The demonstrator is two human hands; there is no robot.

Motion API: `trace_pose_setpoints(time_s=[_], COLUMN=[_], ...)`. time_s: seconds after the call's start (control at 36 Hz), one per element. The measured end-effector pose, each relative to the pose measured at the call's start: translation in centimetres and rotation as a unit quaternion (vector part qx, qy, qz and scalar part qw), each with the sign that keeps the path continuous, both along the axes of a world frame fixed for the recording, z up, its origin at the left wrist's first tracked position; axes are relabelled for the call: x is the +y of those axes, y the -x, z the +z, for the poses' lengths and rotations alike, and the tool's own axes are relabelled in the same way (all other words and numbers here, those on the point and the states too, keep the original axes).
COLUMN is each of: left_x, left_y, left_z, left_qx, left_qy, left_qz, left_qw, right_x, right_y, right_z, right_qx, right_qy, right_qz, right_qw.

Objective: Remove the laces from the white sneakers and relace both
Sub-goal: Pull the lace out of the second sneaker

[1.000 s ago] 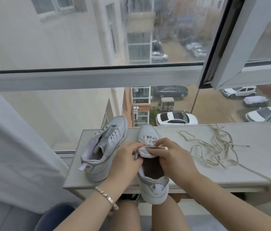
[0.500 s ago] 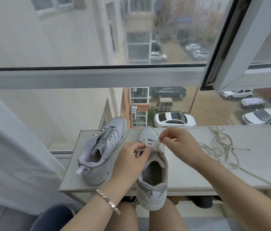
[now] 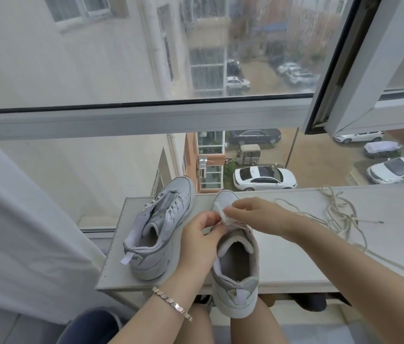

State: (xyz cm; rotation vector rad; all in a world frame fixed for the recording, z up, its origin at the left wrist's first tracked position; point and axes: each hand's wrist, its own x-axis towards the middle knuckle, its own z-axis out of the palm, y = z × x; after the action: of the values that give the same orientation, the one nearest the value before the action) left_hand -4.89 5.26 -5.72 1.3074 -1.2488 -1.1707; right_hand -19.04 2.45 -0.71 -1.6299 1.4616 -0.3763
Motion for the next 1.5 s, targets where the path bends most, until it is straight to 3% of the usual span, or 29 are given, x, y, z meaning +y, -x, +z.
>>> trace_pose_setpoints(time_s=[0.25, 0.39, 0.61, 0.81, 1.0, 1.17, 1.31, 1.5], left_x=[0.3, 0.1, -0.5, -0.8, -1.0, -1.1, -1.2, -1.2], left_y=[-0.4, -0.6, -0.5, -0.8, -1.0, -1.0, -1.0, -0.8], left_z=[0.9, 1.3, 1.1, 1.4, 1.5, 1.7, 1.6, 1.5], left_qx=[0.056, 0.030, 0.018, 0.018, 0.081, 0.066, 0.034, 0.012], left_qy=[-0.024, -0.017, -0.002, -0.010, -0.078, -0.072, -0.028, 0.014], left_qz=[-0.030, -0.069, -0.044, -0.050, -0.036, -0.024, -0.028, -0.049], left_qw=[0.998, 0.997, 0.999, 0.999, 0.993, 0.995, 0.999, 0.999], right_x=[1.2, 1.4, 1.3, 1.4, 1.7, 2.3, 1.9, 1.3], right_y=[1.3, 1.7, 1.6, 0.9, 0.6, 0.0, -0.7, -0.5], right_z=[-1.1, -0.7, -0.3, -0.6, -1.7, -1.3, -1.0, -1.1], right_qx=[-0.124, -0.200, -0.104, -0.024, -0.066, 0.038, 0.081, 0.006], right_qy=[0.098, 0.118, 0.114, 0.203, 0.183, 0.316, 0.240, 0.087], right_qz=[-0.034, -0.076, -0.029, 0.001, -0.081, -0.070, -0.069, -0.055], right_qw=[0.987, 0.970, 0.988, 0.979, 0.977, 0.945, 0.965, 0.995])
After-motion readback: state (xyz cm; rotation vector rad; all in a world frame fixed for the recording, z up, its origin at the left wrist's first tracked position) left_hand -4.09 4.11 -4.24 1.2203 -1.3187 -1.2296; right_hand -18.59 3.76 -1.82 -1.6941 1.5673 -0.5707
